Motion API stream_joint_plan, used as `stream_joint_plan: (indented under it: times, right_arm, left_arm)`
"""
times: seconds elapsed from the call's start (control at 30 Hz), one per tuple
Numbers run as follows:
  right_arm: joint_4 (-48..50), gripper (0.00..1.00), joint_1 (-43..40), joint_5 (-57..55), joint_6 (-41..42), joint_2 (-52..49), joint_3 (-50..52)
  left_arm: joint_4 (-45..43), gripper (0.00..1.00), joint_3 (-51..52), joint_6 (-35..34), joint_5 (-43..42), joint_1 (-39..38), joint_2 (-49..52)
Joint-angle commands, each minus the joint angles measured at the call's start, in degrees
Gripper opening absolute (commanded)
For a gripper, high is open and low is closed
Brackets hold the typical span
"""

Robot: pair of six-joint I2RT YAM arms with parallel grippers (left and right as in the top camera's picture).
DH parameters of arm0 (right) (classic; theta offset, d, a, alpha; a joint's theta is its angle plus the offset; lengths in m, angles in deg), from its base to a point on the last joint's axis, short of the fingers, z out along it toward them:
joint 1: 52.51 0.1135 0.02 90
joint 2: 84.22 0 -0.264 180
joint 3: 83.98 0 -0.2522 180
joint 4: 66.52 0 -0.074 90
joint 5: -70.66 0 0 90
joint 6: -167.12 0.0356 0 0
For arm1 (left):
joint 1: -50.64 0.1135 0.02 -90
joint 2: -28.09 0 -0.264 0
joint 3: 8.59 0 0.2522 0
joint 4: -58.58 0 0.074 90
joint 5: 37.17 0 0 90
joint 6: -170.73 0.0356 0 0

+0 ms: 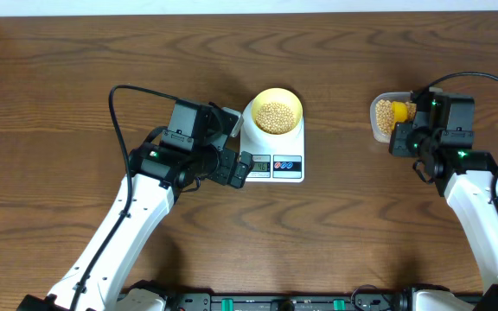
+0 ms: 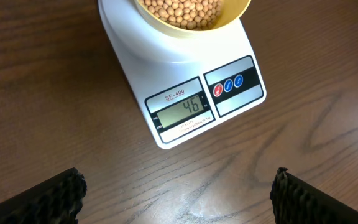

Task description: Scoop item into bowl and weigh 50g on scale

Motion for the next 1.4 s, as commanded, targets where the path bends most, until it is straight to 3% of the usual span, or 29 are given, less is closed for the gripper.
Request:
stream_joint_plan:
  times: [0.0,0.33,0.57,0.77,1.03,1.17,1.37]
  right_arm:
    - [0.4,0.01,-0.2,2.5,2.8,-0.3,-0.3]
    - [2.4,0.01,-0.5,-0.7,2.8,1.7,-0.4]
    - [1.4,0.01,-1.7,4.5,2.9,3.8,-0.4]
    - [-1.0,0.01,-4.2,4.5,7.6,3.8,-0.4]
    - [-1.2,0.01,-11.0,13.4,7.8,3.8,-0.4]
    - [-0.3,0.01,-14.4,14.9,13.3,4.0,-0.4]
    - [0.4,0.01,-18.6,24.1,14.1,4.0,-0.4]
  left_arm:
    - [0.0,0.97,-0.3,0.9,-0.2,0.0,0.4]
    - [0.0,0.97,-0.3,0.9,-0.2,0.0,0.4]
    - [0.0,0.97,-0.3,0.9,-0.2,0.0,0.4]
    - [0.0,0.97,-0.3,0.9,-0.2,0.0,0.4]
    - [0.0,0.97,-0.3,0.9,-0.2,0.0,0.4]
    - [0.0,0.98,-0.3,0.9,-0.2,0.0,0.4]
    - [0.0,0.97,-0.3,0.9,-0.2,0.0,0.4]
